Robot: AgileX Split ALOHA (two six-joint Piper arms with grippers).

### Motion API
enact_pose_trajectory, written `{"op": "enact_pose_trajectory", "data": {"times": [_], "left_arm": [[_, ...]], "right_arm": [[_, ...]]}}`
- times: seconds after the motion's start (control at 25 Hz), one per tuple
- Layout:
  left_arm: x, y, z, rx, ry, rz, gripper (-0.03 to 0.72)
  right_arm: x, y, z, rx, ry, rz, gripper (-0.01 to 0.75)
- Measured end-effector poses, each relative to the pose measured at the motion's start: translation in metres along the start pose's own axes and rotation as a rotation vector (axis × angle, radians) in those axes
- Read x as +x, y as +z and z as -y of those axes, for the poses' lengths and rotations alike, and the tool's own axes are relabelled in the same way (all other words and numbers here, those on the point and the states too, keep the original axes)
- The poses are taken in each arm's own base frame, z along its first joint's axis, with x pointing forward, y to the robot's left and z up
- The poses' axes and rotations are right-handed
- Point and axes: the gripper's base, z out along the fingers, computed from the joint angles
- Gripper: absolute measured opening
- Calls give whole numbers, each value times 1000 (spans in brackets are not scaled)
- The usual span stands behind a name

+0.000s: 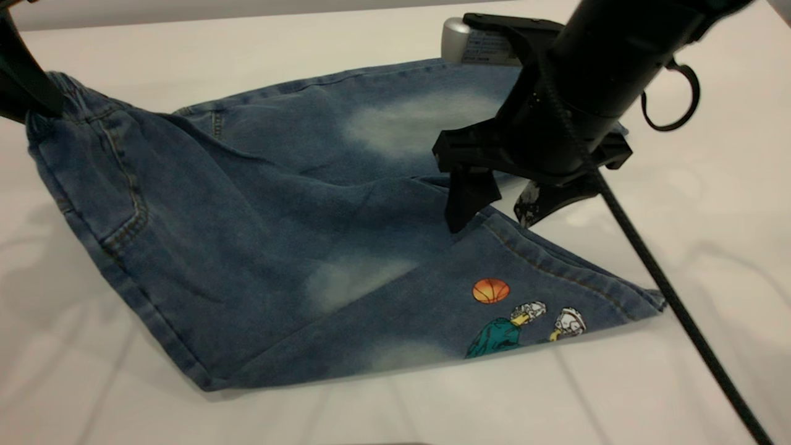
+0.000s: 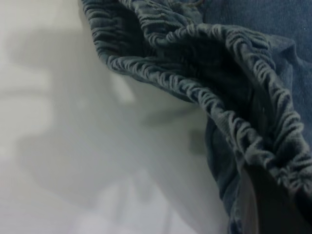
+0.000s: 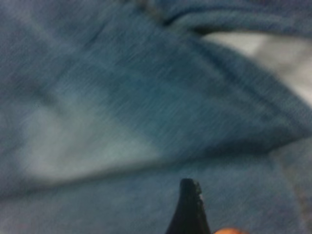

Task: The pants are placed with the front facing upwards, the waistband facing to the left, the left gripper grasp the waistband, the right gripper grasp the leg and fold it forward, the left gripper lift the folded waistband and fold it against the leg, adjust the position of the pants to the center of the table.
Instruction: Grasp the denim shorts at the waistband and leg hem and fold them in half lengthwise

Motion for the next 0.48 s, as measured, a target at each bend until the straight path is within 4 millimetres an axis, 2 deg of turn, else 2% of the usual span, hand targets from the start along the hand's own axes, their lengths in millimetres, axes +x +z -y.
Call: {"op": "enact_pose_trajectory", "data": {"times": [0.24,0.48], "left_arm": [[0,0,0,0,3,0,85],[0,0,0,0,19,1,85]], "right_arm": [[-1,19,5,108,33,-91,498],[-4,26,1,112,49,-79,497]]}}
